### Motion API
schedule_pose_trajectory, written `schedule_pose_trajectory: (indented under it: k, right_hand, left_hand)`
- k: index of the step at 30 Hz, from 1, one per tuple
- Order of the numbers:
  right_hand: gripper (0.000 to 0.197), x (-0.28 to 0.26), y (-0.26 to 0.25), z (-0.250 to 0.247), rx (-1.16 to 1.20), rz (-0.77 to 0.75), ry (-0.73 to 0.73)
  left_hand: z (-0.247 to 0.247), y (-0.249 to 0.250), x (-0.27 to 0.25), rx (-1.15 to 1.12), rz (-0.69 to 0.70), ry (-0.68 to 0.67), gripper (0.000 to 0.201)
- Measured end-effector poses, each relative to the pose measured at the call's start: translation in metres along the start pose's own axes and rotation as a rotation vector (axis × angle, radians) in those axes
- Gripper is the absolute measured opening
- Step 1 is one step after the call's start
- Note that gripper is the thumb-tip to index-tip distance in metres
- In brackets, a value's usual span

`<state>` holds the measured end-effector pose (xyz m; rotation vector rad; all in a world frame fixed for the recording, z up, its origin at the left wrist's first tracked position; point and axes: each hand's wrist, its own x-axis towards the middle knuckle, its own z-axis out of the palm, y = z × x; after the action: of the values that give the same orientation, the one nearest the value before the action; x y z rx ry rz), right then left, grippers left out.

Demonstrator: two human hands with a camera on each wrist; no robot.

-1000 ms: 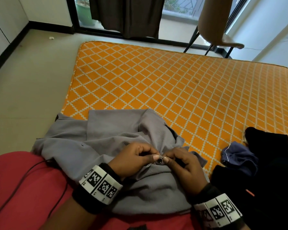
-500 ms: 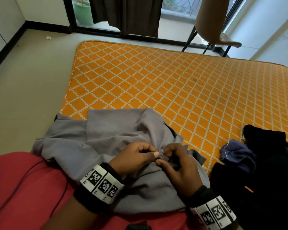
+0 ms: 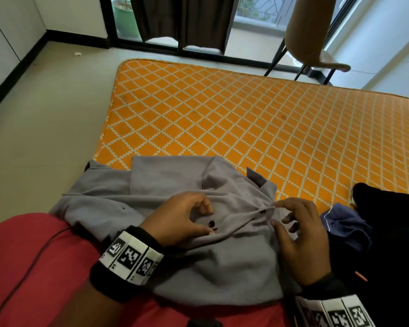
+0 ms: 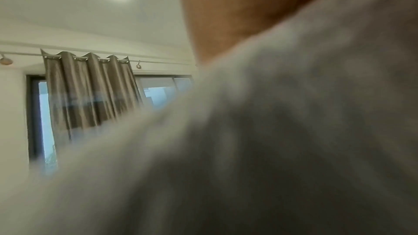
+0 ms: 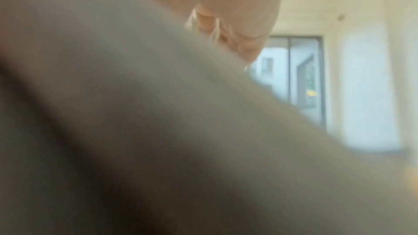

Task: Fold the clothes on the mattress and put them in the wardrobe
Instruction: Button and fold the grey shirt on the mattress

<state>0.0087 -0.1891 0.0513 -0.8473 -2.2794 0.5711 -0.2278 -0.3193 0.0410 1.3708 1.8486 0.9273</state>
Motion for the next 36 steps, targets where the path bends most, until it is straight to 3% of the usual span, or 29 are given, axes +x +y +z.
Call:
schedule_pose_trajectory:
  k: [4, 8, 10, 19, 22, 27, 32, 36]
  right_hand:
    - [0.016, 0.002, -0.040, 0.010, 0.026, -0.203, -0.140]
    - [0.023, 0.004, -0.051, 0.035, 0.021, -0.212, -0.425]
    - [0.028, 0.003, -0.046, 0.041, 0.015, -0.178, -0.466]
    - [0.019, 0.004, -0.043, 0.038, 0.058, -0.061, -0.391]
    - [0.013, 0.004, -0.047, 0.036, 0.112, -0.100, -0.390]
    - [0.011, 0.005, -0.049, 0.033, 0.151, -0.147, -0.435]
    - [0.006, 0.004, -0.047, 0.034, 0.120, -0.167, -0.359]
    - [0.008, -0.004, -0.048, 0.039, -0.003, -0.313, -0.289]
  left_hand:
    - [0.005, 0.003, 0.000, 0.069, 0.014, -0.030, 0.040]
    - [0.003, 0.005, 0.000, 0.059, 0.022, -0.005, 0.025]
    - [0.002, 0.004, 0.000, 0.047, 0.022, -0.011, 0.018]
    - [-0.001, 0.005, 0.000, -0.097, -0.030, 0.020, 0.010]
    - [-0.001, 0.006, 0.000, -0.074, -0.065, -0.011, 0.005]
    - [-0.001, 0.007, 0.000, -0.376, -0.105, -0.036, 0.008]
    - [0.000, 0.009, 0.002, -0.410, -0.123, 0.025, 0.009]
    - [-0.003, 0.014, 0.001, -0.425, -0.133, 0.035, 0.007]
